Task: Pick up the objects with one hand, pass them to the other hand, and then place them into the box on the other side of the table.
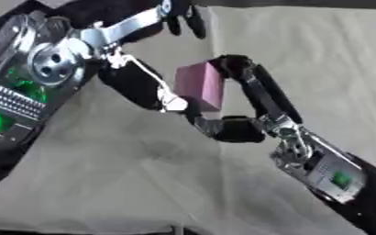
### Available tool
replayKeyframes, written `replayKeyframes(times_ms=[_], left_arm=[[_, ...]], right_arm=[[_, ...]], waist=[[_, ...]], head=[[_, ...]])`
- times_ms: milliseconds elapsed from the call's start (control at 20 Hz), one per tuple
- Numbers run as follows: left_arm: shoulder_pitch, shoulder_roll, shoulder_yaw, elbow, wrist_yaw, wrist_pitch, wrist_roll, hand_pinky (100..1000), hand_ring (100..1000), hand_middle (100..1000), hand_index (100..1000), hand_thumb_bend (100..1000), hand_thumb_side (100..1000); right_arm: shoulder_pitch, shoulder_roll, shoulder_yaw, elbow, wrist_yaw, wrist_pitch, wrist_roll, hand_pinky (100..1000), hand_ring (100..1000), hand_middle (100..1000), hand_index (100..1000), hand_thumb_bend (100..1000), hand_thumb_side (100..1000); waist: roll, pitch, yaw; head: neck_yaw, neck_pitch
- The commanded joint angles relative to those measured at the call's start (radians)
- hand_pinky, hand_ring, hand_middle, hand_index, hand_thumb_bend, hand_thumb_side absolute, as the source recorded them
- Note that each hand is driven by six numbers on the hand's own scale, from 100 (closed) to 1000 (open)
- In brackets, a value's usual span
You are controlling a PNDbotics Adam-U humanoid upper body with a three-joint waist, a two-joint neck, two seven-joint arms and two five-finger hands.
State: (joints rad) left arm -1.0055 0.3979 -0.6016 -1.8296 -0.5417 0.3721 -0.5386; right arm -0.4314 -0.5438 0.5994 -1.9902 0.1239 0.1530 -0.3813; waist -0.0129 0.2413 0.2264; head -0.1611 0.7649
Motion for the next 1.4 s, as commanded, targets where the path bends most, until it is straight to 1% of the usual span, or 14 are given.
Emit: replayKeyframes(times_ms=[50, 250, 550, 850, 1100, 1400], left_arm=[[-0.023, -0.004, -0.004, 0.029, -0.021, -0.017, 0.012, 844, 726, 744, 761, 641, 242], [-0.023, -0.016, -0.016, 0.074, -0.032, -0.036, 0.019, 847, 730, 752, 772, 651, 242], [-0.024, -0.027, -0.032, 0.111, -0.041, -0.068, 0.028, 848, 735, 762, 786, 673, 243], [-0.025, -0.038, -0.042, 0.140, -0.039, -0.081, 0.036, 850, 734, 765, 788, 684, 253], [-0.029, -0.045, -0.045, 0.155, -0.020, -0.078, 0.042, 852, 727, 757, 773, 676, 260], [-0.033, -0.039, -0.042, 0.140, 0.020, -0.051, 0.046, 853, 714, 744, 756, 666, 266]], right_arm=[[-0.014, -0.015, -0.001, -0.010, 0.012, -0.006, -0.003, 732, 689, 538, 515, 208, 100], [-0.018, -0.016, 0.000, -0.010, 0.024, -0.011, 0.003, 733, 689, 538, 515, 211, 100], [-0.023, -0.016, 0.004, -0.010, 0.034, -0.014, 0.015, 732, 690, 538, 515, 213, 100], [-0.030, -0.012, 0.009, -0.010, 0.031, -0.011, 0.025, 731, 690, 537, 514, 211, 100], [-0.035, -0.011, 0.009, -0.010, 0.030, -0.009, 0.023, 729, 691, 536, 513, 208, 100], [-0.029, -0.016, 0.005, -0.010, 0.030, 0.005, 0.012, 728, 690, 535, 512, 209, 100]], waist=[[0.003, -0.013, -0.002], [0.004, -0.012, -0.002], [0.002, -0.009, 0.000], [0.000, -0.004, 0.002], [0.002, -0.002, 0.002], [0.005, -0.001, 0.006]], head=[[-0.002, 0.005], [-0.001, 0.005], [-0.003, 0.005], [-0.008, 0.005], [-0.010, 0.005], [-0.022, 0.005]])
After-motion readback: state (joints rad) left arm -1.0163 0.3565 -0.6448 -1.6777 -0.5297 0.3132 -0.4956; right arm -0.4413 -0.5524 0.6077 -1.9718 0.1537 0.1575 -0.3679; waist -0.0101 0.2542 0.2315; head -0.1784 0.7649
